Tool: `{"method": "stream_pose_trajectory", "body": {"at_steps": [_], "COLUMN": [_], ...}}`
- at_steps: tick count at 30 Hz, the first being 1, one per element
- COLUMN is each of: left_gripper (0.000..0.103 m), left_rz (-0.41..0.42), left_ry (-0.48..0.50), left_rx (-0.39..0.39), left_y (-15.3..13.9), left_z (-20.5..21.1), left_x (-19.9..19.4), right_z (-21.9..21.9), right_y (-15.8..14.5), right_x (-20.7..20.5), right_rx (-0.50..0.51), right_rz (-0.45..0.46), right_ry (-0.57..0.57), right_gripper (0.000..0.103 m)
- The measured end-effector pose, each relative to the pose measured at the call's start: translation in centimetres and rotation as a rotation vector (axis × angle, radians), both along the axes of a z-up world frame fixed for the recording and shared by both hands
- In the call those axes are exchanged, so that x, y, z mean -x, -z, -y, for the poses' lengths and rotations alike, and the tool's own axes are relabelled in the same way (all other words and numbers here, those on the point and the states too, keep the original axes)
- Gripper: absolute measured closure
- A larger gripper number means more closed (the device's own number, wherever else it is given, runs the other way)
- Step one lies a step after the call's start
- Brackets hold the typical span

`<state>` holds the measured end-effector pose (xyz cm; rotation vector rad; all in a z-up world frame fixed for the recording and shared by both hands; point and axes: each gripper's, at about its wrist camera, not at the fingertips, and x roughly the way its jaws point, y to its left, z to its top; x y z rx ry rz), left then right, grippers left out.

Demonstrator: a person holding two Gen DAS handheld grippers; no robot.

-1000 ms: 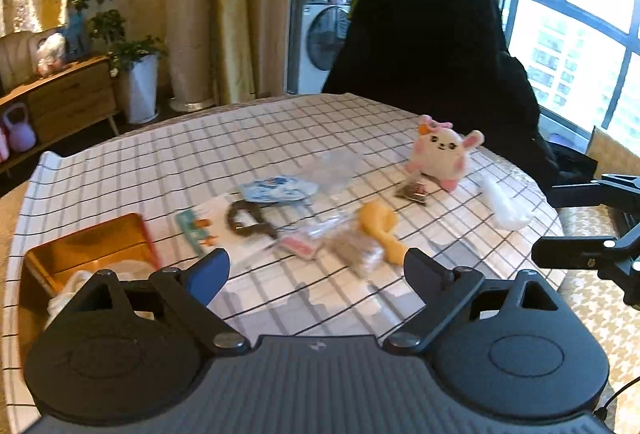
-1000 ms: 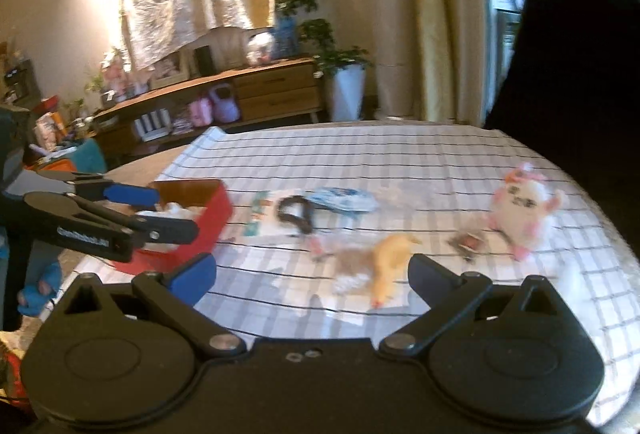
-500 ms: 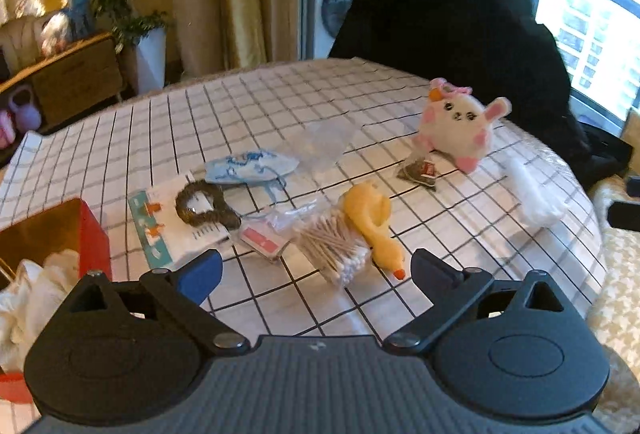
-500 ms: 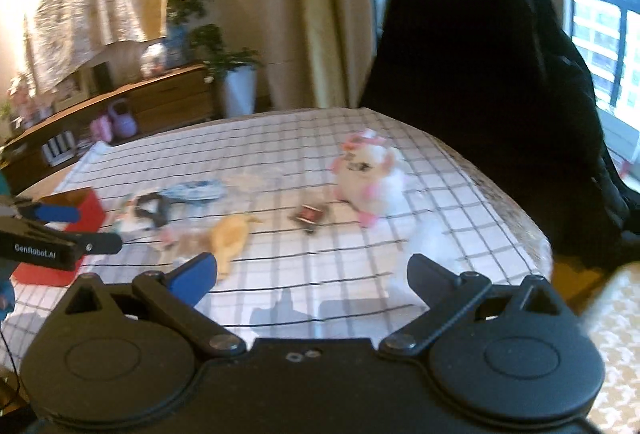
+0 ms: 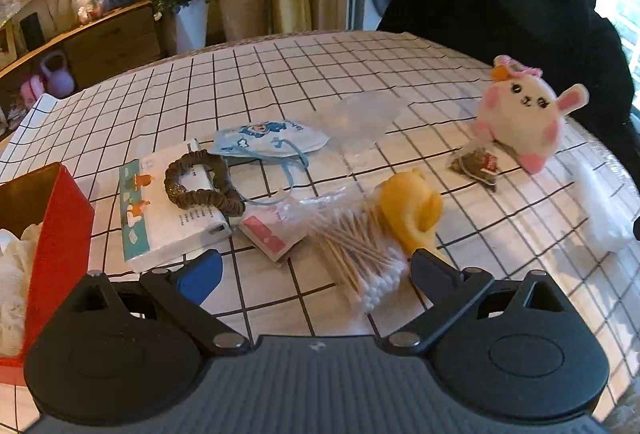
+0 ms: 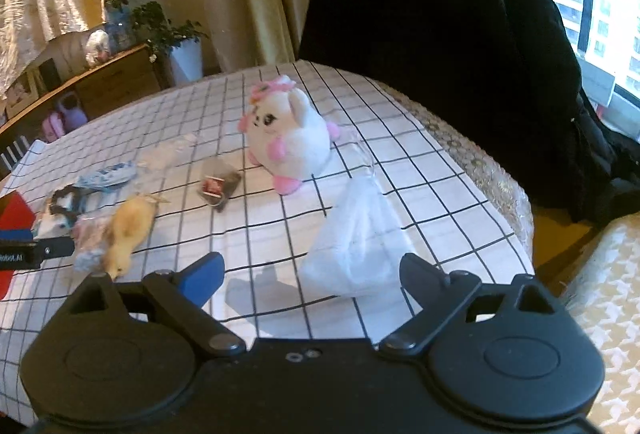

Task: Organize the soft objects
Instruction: 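Move both tools back toward the cotton swabs and plastic bag, then grasp the cotton swab bag with the left tool while the right tool grasps the clear plastic bag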

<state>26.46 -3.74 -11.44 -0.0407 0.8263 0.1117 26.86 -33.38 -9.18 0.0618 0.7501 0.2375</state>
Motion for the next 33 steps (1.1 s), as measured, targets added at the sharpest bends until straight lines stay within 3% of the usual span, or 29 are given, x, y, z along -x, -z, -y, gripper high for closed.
{"method": "stream_pose_trajectory", "body": {"at_steps": [6,21,25,28,30,33], "left_gripper": [0.002,0.002,0.004,0.018,0.038,0.048], "left_rz": [-0.032,-0.048,-0.058,-0.053,-0.061,-0.063], "left_ry": [-0.049,-0.047,-0.058,-0.041,-0.026,-0.005], "left_rx": [0.008,0.052,0.072,0.072,0.098,0.107], "left_y": [1.6,2.6,2.8,2.6,2.6,2.4], "left_z": [-0.2,0.3,-0.1,0.2,0.4,0.9], "left_x": [-1.3,-2.9,-3.1,-2.9,-2.9,-2.9], "right_z": [-0.2,-0.3,-0.6,-0.9,-1.1,-1.2], "right_y": [1.3,3.8,4.2,4.3,4.3,4.2], "right_x": [-2.0,-4.1,-4.4,-4.6,-4.5,-4.4], "right_rx": [0.028,0.062,0.075,0.094,0.126,0.137], "right_rz": [-0.016,-0.063,-0.064,-0.065,-0.057,-0.053], "right_ry": [0.002,0.014,0.029,0.034,0.044,0.050], "right_gripper": [0.010,0.017,0.024,0.030,0.042,0.052]}}
